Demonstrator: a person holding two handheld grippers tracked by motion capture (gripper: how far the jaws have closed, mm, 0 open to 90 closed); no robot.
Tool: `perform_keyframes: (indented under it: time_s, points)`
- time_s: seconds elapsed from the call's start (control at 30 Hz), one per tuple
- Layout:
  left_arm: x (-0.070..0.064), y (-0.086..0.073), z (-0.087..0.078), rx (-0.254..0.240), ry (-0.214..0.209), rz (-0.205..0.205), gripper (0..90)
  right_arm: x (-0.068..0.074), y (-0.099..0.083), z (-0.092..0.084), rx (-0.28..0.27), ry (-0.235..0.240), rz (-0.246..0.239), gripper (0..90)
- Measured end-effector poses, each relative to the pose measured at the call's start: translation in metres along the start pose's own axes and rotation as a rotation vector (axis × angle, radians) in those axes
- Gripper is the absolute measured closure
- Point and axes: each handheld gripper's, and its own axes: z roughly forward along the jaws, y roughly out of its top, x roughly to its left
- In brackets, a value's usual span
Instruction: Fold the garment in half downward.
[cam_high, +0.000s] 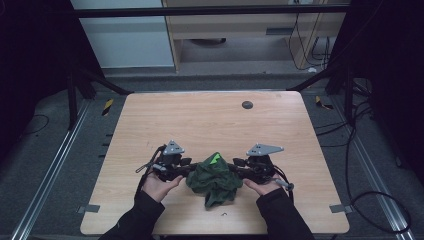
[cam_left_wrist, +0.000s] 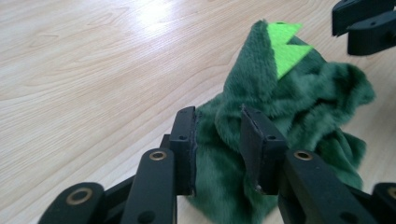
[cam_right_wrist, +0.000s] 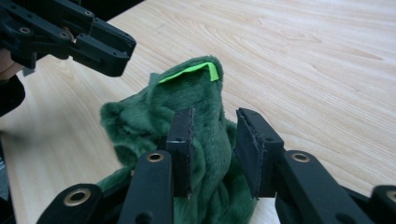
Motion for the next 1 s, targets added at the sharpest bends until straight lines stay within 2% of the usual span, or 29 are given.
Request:
perform_keyframes:
  time_s: [0.17,0.27,0.43,0.5,0.57,0.77,0.9,0.97,1.0]
  points:
    - [0.002,-0.003,0.019,0.046,-0.029,0.009,63.1,-0.002,-0.003,0.016,0.042,0.004,0.002,65.2]
    - [0.002,-0.004,0.023,0.054,-0.039,0.014,63.1,-0.002,-0.005,0.02,0.055,0.01,0.0,65.9]
    - [0.001,-0.007,0.03,0.072,-0.06,0.031,68.5,-0.001,-0.009,0.027,0.092,0.023,-0.006,74.5]
    - [0.0,-0.007,0.032,0.08,-0.067,0.034,74.1,0.0,-0.009,0.027,0.094,0.031,-0.01,80.3]
    - [-0.001,-0.008,0.033,0.08,-0.073,0.033,84.8,0.001,-0.009,0.026,0.087,0.036,-0.02,86.0]
    - [-0.003,-0.008,0.026,0.067,-0.088,0.039,89.4,0.003,-0.007,0.021,0.072,0.047,-0.022,87.8]
    - [-0.009,-0.007,0.014,0.061,-0.087,0.041,89.7,0.006,-0.006,0.016,0.058,0.054,-0.037,87.8]
    - [-0.018,-0.008,-0.002,0.046,-0.089,0.055,89.7,0.01,-0.006,0.011,0.054,0.064,-0.044,87.5]
    - [-0.018,-0.008,-0.002,0.046,-0.089,0.055,89.7,0.01,-0.006,0.011,0.054,0.064,-0.044,87.5]
